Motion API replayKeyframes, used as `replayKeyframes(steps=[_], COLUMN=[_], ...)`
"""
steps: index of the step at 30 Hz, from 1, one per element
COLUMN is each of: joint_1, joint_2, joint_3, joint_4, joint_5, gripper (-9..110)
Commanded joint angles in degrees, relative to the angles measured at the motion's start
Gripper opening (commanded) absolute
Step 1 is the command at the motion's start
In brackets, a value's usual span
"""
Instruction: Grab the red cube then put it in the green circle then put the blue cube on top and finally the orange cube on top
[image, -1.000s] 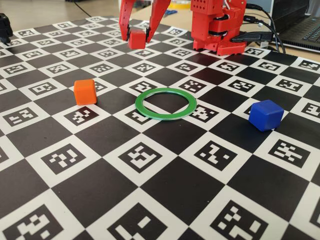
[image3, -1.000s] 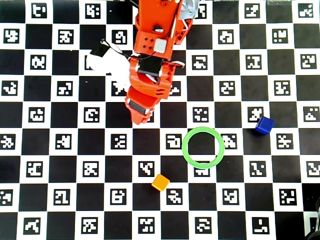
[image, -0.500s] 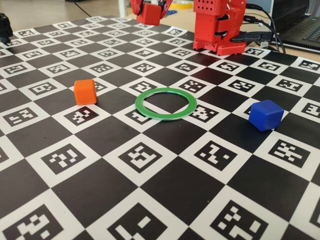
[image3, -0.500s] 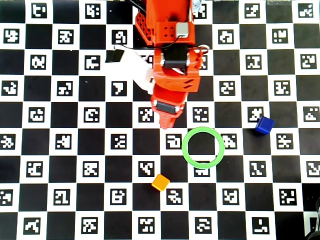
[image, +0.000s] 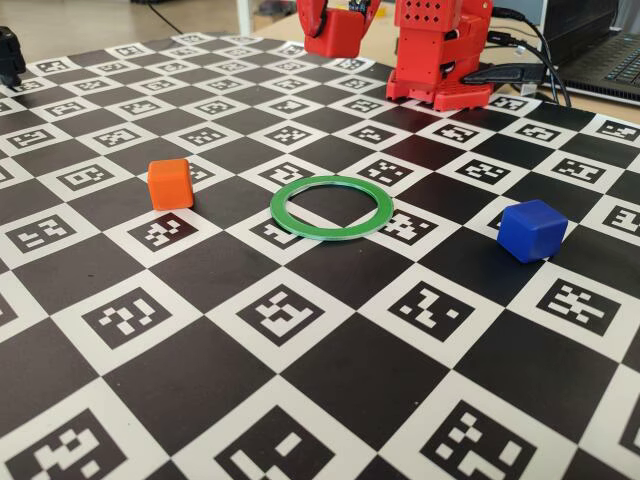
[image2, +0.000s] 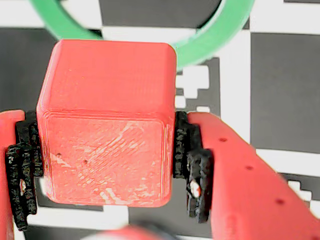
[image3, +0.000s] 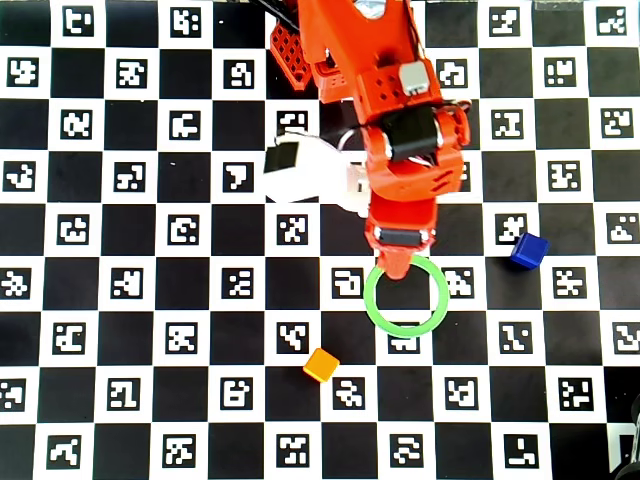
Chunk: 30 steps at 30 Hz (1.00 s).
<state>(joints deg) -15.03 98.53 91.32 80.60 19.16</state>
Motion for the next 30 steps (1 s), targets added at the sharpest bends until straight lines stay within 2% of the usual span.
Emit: replayKeyframes(steps=[1, 7, 14, 30], joint_1=[-1.8, -3.3, -3.7, -2.5], joint_2=[-1.7, -6.3, -7.4, -13.1], joint_3=[-9.0, -9.1, -2.1, 6.9], joint_4=[0.8, -1.9, -11.1, -22.6], joint_5=[-0.4, -2.3, -3.0, -3.7], gripper=[-3, -3, -3, -3])
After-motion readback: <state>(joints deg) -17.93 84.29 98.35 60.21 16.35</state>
